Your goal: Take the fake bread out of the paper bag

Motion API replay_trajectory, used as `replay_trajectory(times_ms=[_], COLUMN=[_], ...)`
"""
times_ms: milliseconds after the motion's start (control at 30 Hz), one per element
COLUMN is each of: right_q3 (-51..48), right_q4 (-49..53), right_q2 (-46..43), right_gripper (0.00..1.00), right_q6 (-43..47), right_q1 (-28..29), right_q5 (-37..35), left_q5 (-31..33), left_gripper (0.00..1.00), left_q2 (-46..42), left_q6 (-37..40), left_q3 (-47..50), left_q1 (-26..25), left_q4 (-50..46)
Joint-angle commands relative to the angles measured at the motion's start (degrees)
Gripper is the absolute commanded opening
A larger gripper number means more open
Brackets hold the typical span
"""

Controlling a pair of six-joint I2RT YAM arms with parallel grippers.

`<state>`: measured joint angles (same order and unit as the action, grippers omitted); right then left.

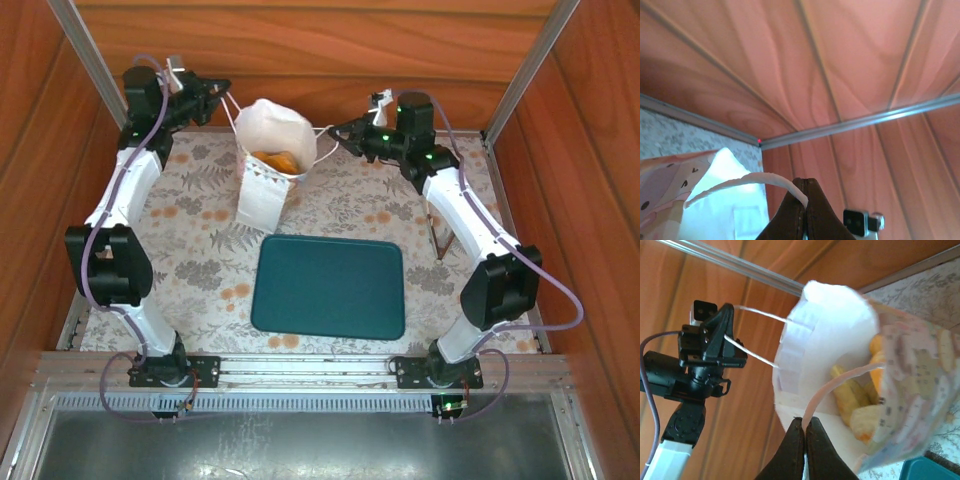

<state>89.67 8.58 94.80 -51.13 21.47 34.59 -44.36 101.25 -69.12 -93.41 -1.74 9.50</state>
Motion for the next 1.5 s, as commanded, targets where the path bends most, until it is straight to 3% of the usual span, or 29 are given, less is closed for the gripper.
replay_trajectory(times_ms=[0,367,533,833,900,1000,1067,1200,1367,1467], right_q3=[4.4,9.0,10.6,10.2,8.6,7.6,8.1,7.3,3.0,-5.8], right_q4=[-5.9,-7.1,-5.1,-4.0,-3.5,0.1,4.1,9.7,14.4,15.9], right_q2=[3.7,8.5,9.9,11.7,10.0,7.5,6.0,1.5,-7.9,-14.5], right_gripper=[0.04,0.05,0.05,0.11,0.16,0.25,0.41,0.63,0.72,0.71], right_q6=[-2.4,-1.8,-0.7,-0.5,0.7,3.9,7.3,12.1,18.4,19.8], right_q1=[5.5,15.2,15.6,17.1,17.1,17.0,17.0,16.6,15.7,13.9], right_q5=[0.7,0.8,-1.4,1.6,0.5,-1.3,-2.9,-7.6,-14.3,-22.1], left_q5=[0.0,-4.8,-7.3,-9.1,-8.2,-4.8,-4.6,-4.5,-3.4,-3.5], left_gripper=[0.00,0.00,0.00,0.00,0.00,0.00,0.00,0.00,0.00,0.00], left_q2=[-13.0,-28.4,-27.6,-29.9,-31.4,-33.1,-34.0,-35.8,-35.8,-36.1], left_q6=[2.0,2.6,2.6,6.9,10.8,23.6,26.8,28.0,30.1,31.1], left_q3=[12.9,28.9,28.6,31.1,31.0,26.8,26.3,26.9,25.2,24.2], left_q1=[7.5,23.8,24.2,24.6,24.6,24.4,24.8,24.9,25.0,25.1], left_q4=[2.5,1.1,0.5,-3.8,-9.1,-26.8,-30.6,-31.8,-34.8,-35.8])
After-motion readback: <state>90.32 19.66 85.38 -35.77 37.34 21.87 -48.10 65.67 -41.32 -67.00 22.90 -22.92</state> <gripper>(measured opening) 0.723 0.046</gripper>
